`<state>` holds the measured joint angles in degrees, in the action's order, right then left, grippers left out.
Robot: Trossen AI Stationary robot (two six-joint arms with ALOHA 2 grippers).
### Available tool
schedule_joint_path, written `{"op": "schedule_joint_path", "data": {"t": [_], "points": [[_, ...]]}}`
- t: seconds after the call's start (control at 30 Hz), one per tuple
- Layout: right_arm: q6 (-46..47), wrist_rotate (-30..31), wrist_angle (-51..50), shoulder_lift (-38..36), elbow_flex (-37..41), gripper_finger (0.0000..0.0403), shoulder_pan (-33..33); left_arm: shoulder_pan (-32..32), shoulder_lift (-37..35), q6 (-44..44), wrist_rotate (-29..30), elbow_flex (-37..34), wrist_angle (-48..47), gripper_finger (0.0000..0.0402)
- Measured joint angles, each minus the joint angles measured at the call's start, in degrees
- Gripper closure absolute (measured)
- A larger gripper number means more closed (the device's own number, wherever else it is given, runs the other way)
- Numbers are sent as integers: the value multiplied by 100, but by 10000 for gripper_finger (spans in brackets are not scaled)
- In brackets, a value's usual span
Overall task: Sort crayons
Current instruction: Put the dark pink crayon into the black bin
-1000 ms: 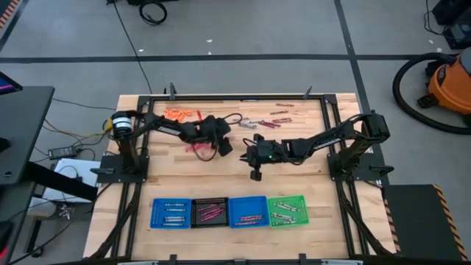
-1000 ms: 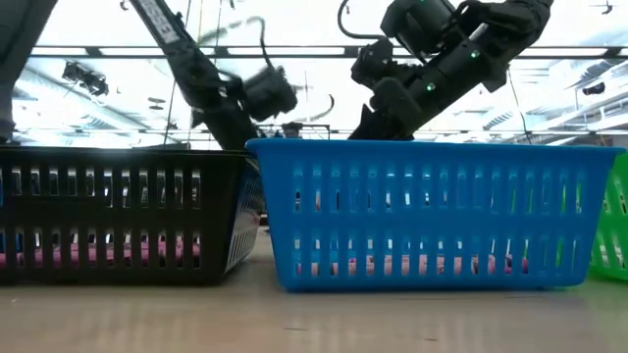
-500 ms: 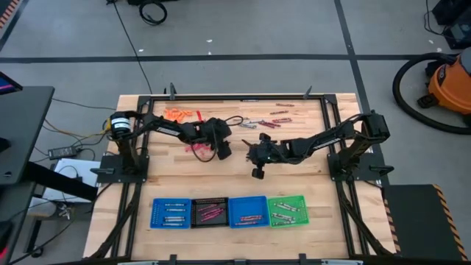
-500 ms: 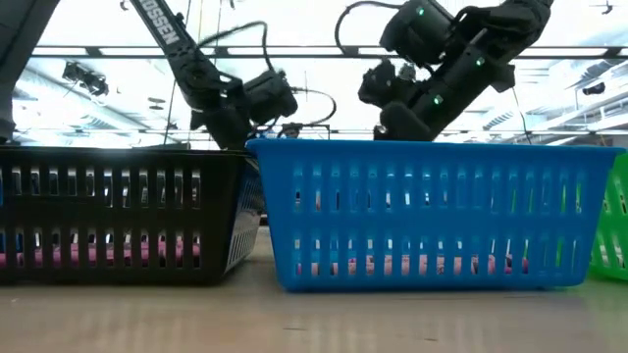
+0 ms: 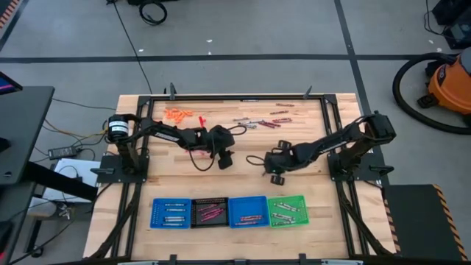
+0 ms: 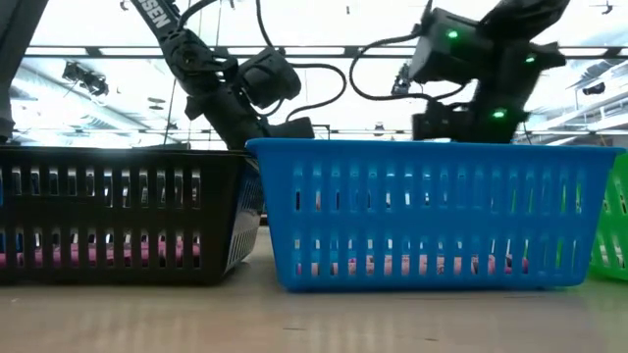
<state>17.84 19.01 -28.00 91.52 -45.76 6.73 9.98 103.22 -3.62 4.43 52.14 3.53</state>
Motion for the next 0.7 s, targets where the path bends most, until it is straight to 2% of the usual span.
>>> {"op": "schedule_joint_path", "data": {"t": [0.17, 0.3, 0.7], "points": [[678, 36, -209, -39, 290, 351, 446, 6, -2, -2, 0, 0, -17, 208], [1026, -6, 157, -45, 594, 351, 652, 14, -4, -2, 0, 2, -1, 208], [1069, 16, 398, -100, 630, 351, 638, 0, -9, -113, -245, 2, -61, 208]]}}
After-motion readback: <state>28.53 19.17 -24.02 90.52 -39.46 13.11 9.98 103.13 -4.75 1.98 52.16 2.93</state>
